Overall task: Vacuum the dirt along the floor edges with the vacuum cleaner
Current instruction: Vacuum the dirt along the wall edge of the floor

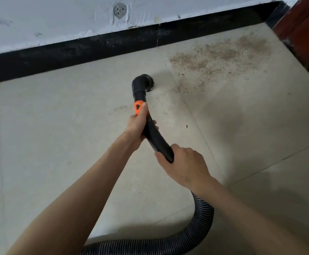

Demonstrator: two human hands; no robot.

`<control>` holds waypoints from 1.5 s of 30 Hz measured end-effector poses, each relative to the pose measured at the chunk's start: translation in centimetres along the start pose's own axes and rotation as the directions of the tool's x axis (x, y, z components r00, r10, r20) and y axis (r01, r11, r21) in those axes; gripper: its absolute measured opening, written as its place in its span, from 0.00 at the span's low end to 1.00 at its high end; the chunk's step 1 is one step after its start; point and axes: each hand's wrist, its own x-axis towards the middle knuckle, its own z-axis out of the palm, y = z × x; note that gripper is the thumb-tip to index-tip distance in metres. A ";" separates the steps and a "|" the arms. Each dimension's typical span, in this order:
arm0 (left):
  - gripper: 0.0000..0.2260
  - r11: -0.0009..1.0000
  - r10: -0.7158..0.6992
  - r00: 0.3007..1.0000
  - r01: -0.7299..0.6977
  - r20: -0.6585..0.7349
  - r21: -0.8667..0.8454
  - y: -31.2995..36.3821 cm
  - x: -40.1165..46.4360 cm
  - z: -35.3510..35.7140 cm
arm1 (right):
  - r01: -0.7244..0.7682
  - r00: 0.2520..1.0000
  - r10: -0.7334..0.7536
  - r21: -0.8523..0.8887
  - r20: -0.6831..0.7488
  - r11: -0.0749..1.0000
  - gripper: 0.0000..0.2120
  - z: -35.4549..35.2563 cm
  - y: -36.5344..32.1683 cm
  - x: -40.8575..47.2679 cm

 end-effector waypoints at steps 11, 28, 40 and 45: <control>0.14 0.989 0.099 0.955 -0.125 -0.280 -0.080 -2.2 -6.4 -7.8 | 0.319 0.914 -0.310 0.007 0.262 0.948 0.23 0.7 -5.9 -0.3; 0.16 1.000 0.009 0.993 -0.008 -0.119 0.012 -3.0 -5.1 -4.4 | 0.096 0.953 -0.111 0.066 0.283 0.993 0.22 -0.2 -3.1 -1.8; 0.22 0.947 -0.044 0.995 0.072 -0.093 0.314 -1.2 -2.9 1.9 | -0.005 0.954 -0.033 0.128 0.298 0.992 0.20 -3.9 1.5 0.0; 0.20 0.890 -0.037 0.997 0.062 -0.064 0.452 -0.6 -1.4 5.6 | -0.088 0.970 0.043 0.183 0.238 0.979 0.20 -4.1 3.9 0.5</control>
